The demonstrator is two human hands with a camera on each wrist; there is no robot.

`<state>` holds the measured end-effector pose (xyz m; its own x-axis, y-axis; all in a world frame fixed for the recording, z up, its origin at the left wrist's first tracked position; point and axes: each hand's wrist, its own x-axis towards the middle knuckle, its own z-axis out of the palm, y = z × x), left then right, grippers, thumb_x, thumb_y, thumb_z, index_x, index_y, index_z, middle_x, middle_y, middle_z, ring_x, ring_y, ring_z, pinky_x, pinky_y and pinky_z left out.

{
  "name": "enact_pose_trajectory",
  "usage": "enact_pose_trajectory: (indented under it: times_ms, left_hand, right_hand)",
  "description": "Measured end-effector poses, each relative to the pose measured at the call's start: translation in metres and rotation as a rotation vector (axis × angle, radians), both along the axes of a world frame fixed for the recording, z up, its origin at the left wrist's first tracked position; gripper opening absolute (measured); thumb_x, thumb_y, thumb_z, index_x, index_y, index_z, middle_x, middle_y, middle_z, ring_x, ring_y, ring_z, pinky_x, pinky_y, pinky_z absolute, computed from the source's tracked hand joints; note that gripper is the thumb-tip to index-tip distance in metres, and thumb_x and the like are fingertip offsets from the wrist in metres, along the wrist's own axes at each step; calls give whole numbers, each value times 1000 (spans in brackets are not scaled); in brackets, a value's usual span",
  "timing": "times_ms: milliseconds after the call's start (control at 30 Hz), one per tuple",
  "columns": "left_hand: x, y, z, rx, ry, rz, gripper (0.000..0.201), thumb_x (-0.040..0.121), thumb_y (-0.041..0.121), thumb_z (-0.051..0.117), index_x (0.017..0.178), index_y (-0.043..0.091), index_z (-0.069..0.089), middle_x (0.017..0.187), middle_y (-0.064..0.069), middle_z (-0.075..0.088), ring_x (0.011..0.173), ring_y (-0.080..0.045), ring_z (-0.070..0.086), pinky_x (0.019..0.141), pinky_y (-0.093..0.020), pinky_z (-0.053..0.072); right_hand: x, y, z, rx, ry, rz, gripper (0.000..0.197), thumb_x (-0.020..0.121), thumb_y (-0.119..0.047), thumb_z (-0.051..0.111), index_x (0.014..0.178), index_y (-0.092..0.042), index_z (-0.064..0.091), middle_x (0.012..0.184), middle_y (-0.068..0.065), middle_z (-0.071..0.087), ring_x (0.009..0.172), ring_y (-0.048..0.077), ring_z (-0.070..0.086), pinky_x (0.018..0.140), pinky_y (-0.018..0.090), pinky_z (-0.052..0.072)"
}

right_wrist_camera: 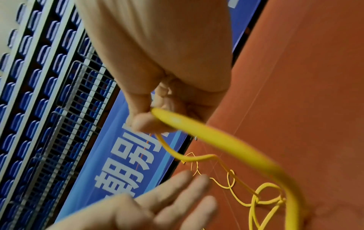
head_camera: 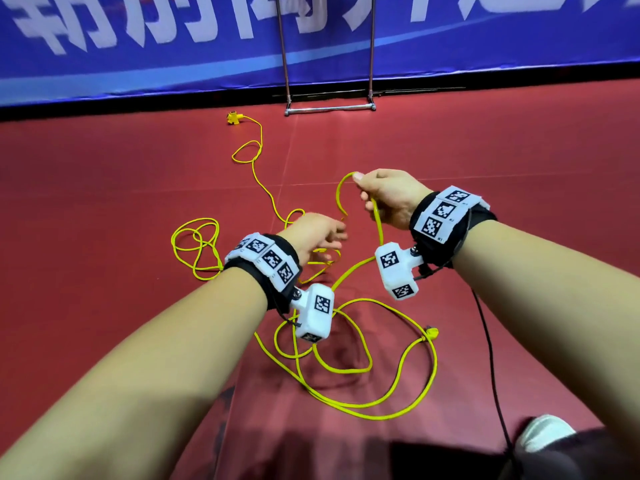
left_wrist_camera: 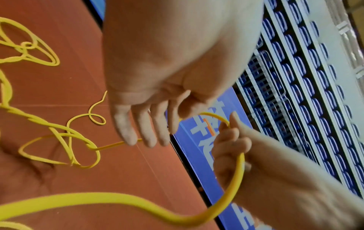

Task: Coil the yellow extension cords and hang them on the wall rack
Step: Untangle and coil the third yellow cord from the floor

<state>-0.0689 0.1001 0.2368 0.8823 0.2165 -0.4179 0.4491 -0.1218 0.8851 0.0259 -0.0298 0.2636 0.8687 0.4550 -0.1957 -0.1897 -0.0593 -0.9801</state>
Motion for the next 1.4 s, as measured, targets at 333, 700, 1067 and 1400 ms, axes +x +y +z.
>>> enact_pose_trajectory:
  times_ms: [333,700,1067,1400]
  left_hand:
    - [0,33,21,-701,37,405,32,100,36,51,104,5,52,79,-13,69,68,-27,70,58,-36,60]
    - [7,19,23,-503,-84,377,22,104,12,41,84,8,49,70,-4,46,53,-16,48,50,-31,53]
    - [-12,-3,36,-115,-239,-307,10,100,14,53,90,11,53,72,-3,63,48,-14,57,53,-28,54]
    - [-2,44,14,-387,44,220,46,103,48,34,113,8,53,100,-10,72,89,-27,68,75,-41,54]
  right_hand:
    - [-16,2,-14,-214,-195,551,15,79,-6,78,80,-15,66,69,12,61,63,25,58,56,25,37]
    - [-10,-11,-23,-322,18,612,13,95,-8,58,105,-7,66,84,13,66,73,23,64,71,30,48]
    - [7,-11,-12,14,479,195,23,103,-25,44,86,-14,54,64,1,62,54,14,65,55,21,55]
    - [-8,-8,-6,-22,37,412,31,96,7,47,109,-13,67,84,3,66,64,10,61,64,22,50]
